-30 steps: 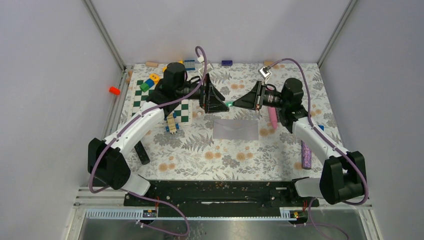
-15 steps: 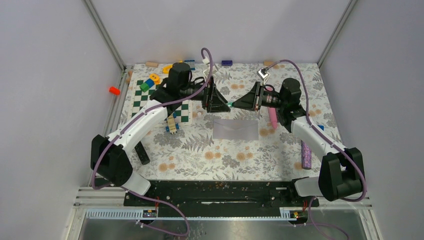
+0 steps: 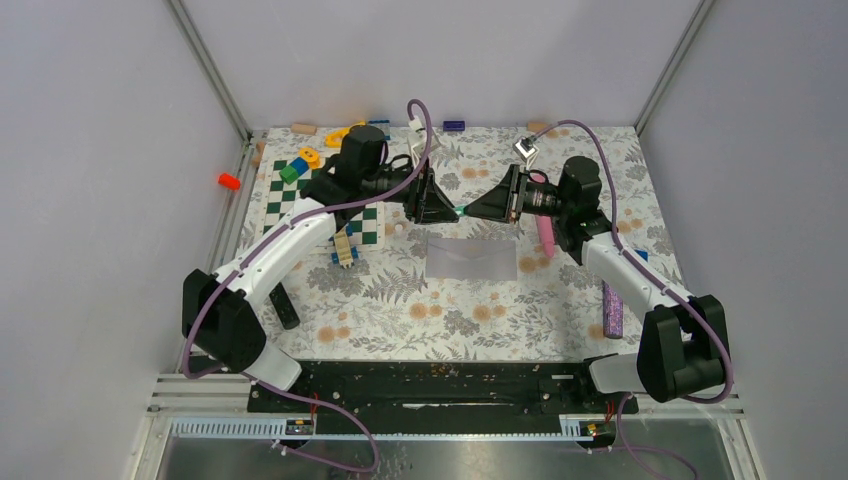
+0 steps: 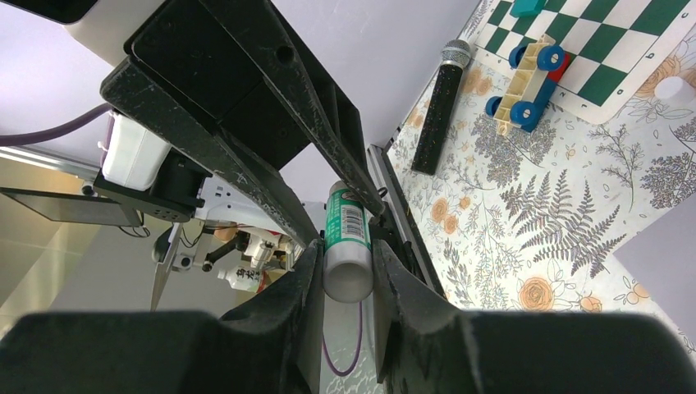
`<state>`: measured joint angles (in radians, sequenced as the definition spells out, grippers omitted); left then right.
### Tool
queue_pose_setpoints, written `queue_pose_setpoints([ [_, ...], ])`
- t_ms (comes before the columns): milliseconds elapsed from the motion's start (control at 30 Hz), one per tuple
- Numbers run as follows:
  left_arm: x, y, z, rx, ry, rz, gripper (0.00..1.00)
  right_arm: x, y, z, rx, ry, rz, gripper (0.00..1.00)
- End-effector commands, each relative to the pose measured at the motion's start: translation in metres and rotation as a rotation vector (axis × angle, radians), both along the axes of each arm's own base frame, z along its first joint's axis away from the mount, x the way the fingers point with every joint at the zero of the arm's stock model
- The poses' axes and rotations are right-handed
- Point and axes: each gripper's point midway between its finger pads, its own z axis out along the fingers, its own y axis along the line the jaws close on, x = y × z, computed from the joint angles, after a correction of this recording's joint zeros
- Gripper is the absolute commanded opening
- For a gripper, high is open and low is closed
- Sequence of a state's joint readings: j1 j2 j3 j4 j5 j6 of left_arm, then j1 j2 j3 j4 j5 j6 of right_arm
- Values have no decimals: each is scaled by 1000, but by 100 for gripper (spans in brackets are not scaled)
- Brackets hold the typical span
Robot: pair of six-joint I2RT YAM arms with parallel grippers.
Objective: Place the letter into the envelope and seal it
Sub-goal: Screw the solid glue.
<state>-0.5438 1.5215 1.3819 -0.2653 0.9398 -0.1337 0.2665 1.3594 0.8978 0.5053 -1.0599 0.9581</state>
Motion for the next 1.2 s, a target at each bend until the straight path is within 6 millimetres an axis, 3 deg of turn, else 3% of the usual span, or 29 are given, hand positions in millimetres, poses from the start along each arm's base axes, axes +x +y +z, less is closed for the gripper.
queue_pose_setpoints([
  [0, 5, -3, 17, -14, -76, 1, 36, -2, 0, 17, 14, -80, 5, 14],
  [100, 5, -3, 17, -13, -76, -1, 37, -2, 0, 16, 14, -79, 6, 14],
  [167, 5, -3, 17, -10, -76, 1, 43, -2, 0, 16, 14, -75, 7, 14],
  [233, 5, -3, 16, -10, -77, 2, 41, -2, 0, 17, 15, -75, 7, 14],
  [400, 6, -4, 15, -3, -78, -4, 16, -2, 0, 17, 15, -72, 6, 17],
  [500, 5, -6, 14, 5, -81, -8, 7, -2, 0, 17, 15, -71, 3, 22],
  [567, 3, -7, 15, 10, -91, -12, 6, -2, 0, 18, 14, -70, 1, 29],
  [700, 2, -7, 14, 21, -107, -5, 5, -3, -2, 20, 2, -41, -2, 55],
  [767, 2, -6, 13, 30, -113, -3, 5, -3, -4, 19, -19, -17, -2, 60],
  [967, -1, -5, 8, 76, -169, -14, 3, -18, -11, 1, -98, 81, 29, 61],
  [1167, -7, -8, 1, 117, -221, -37, 1, -23, -18, -3, -95, 137, 37, 56],
])
